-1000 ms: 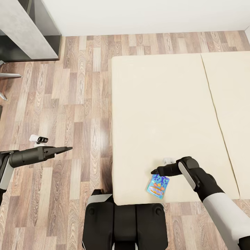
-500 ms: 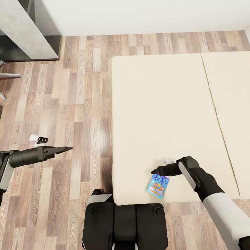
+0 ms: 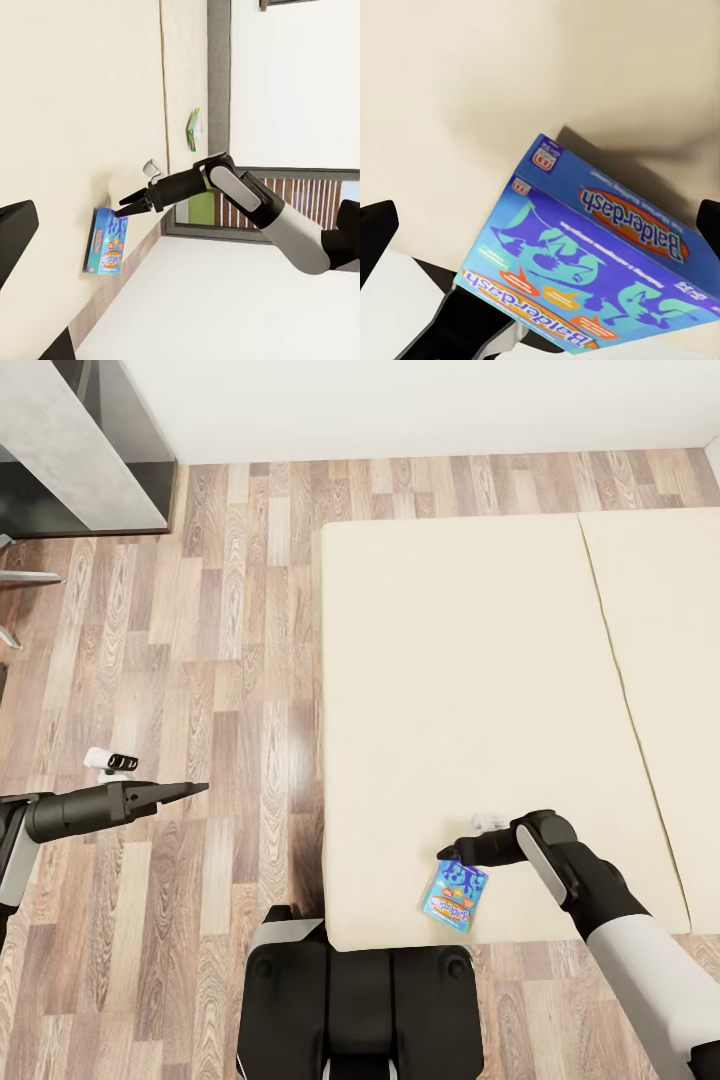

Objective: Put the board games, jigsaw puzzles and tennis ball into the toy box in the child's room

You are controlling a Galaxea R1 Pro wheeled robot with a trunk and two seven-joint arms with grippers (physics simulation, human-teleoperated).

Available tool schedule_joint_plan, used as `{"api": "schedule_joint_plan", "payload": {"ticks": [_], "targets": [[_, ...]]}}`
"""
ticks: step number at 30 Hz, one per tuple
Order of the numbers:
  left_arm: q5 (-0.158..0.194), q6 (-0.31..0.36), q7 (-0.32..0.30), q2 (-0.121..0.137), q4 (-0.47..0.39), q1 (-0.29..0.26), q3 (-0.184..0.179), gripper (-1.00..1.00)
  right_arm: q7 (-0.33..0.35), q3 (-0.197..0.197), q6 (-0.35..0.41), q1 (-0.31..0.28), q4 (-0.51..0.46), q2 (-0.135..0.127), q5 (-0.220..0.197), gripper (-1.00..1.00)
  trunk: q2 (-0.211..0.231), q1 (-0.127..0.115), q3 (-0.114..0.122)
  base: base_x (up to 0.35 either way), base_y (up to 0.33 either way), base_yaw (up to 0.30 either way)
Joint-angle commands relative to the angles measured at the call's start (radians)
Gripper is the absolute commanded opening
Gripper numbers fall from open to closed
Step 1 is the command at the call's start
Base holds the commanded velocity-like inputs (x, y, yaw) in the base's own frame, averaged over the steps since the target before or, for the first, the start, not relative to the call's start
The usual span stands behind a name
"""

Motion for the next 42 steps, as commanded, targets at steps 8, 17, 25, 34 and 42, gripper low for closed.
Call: {"api": "schedule_joint_plan", "payload": {"ticks": [8,17,25,34,42], "targets": [[0.0,0.011,-0.004,0.001,0.0,0.0,0.0,1.0,0.007,0.002,0.002,-0.001,-0.004,-0.004,0.005,1.0,-0.002,0.001,-0.001,0.0,0.0,0.0],[-0.001,0.011,-0.004,0.002,0.0,0.0,0.0,1.0,0.006,0.002,0.004,0.0,-0.024,-0.007,0.005,1.0,-0.002,0.001,-0.001,0.0,0.0,0.0],[-0.002,0.011,-0.004,0.003,0.0,0.0,0.0,1.0,0.014,-0.005,0.023,0.012,-0.101,-0.011,0.004,1.0,-0.002,0.001,-0.001,0.0,0.0,0.0],[0.002,0.011,-0.004,0.015,0.0,0.0,0.0,1.0,0.101,-0.019,0.031,0.041,-0.21,-0.048,0.005,1.0,-0.002,0.001,-0.001,0.0,0.0,0.0],[0.003,0.011,-0.004,0.02,0.0,0.0,0.0,1.0,0.133,-0.022,0.031,0.087,-0.254,-0.075,0.005,1.0,-0.002,0.001,-0.001,0.0,0.0,0.0]]}}
